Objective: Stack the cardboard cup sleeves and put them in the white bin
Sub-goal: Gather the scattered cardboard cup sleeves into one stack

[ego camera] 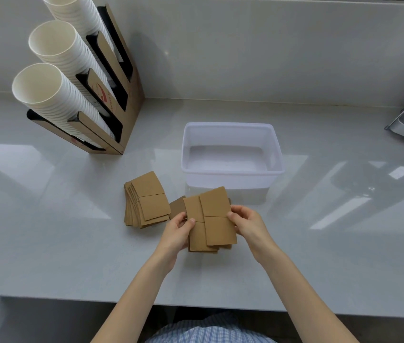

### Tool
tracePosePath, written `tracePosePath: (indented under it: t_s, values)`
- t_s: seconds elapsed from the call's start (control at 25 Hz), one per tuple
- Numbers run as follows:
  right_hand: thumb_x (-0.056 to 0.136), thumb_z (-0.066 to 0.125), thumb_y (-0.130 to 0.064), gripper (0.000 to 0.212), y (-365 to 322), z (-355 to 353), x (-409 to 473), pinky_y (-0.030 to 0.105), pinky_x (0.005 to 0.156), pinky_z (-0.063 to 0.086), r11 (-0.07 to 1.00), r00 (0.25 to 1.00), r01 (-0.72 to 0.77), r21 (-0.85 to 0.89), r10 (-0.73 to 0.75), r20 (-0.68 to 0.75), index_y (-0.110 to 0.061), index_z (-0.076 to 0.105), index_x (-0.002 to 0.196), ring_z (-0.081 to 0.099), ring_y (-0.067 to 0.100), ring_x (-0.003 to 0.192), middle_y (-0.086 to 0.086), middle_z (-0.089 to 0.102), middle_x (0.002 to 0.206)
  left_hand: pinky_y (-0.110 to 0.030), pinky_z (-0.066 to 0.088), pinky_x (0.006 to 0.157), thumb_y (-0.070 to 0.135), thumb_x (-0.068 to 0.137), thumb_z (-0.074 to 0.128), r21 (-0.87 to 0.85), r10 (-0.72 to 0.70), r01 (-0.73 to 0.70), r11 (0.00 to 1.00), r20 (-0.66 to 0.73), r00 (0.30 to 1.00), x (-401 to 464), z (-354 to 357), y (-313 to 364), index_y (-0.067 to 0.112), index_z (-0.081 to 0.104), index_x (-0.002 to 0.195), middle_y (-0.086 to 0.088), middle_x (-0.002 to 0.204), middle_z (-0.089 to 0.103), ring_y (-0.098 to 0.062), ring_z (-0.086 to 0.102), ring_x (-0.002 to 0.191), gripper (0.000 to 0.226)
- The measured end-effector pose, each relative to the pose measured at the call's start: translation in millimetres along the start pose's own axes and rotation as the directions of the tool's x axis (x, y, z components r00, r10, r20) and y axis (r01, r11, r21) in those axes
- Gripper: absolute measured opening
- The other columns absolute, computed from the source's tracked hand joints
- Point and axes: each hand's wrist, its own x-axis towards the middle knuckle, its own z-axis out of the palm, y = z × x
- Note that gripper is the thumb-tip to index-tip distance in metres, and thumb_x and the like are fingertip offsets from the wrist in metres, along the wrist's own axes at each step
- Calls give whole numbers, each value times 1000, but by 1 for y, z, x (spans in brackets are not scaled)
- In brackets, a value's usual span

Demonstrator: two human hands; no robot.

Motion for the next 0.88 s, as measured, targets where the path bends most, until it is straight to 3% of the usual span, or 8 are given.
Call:
tracePosePath:
  t_s: [0.2,0.4,0.6,0.72,0.8,0.88]
  values:
    - [87,56,-14,22,8,7,3,39,88,50,993,999,-8,-116,3,-48,-9,59,108,58,21,94,5,61,94,-34,54,81,18,92,46,-26,2,-1,1000,35,999,2,0,-2,14,51,122,-4,111,64,-22,62,104,31]
    - [85,59,-20,17,11,14,2,22,61,47,979,999,-11,-203,1,-47,-17,56,101,55,15,86,-1,57,87,-35,53,80,15,89,52,-20,24,-23,1000,46,999,3,4,-1,13,52,118,-3,107,64,-22,62,99,30]
    - [89,52,-25,19,11,13,5,24,70,45,955,995,-8,-297,-20,-93,-16,57,105,52,14,87,2,57,99,-29,52,69,15,90,50,10,35,-35,999,9,999,3,-2,-1,19,52,112,4,99,64,-15,61,91,22]
    - [88,51,-28,36,19,11,10,31,86,45,842,986,18,-539,-105,-132,-17,48,123,50,20,103,9,49,119,-37,49,80,16,90,49,18,33,-33,999,-24,999,4,-7,-2,17,54,113,2,101,64,-18,60,93,23]
    - [88,50,-34,48,26,11,12,34,97,37,709,987,48,-704,-140,-73,-26,39,134,40,24,116,9,40,124,-42,49,86,16,90,49,11,31,-30,999,-40,999,4,-10,-2,17,54,112,0,103,64,-19,60,96,23]
    - [90,46,-38,47,29,13,10,33,99,31,579,986,93,-810,-165,-5,-34,38,136,34,25,120,8,36,126,-40,50,86,15,90,49,6,32,-32,999,-43,999,4,-11,-1,17,53,113,-1,104,63,-16,59,94,23]
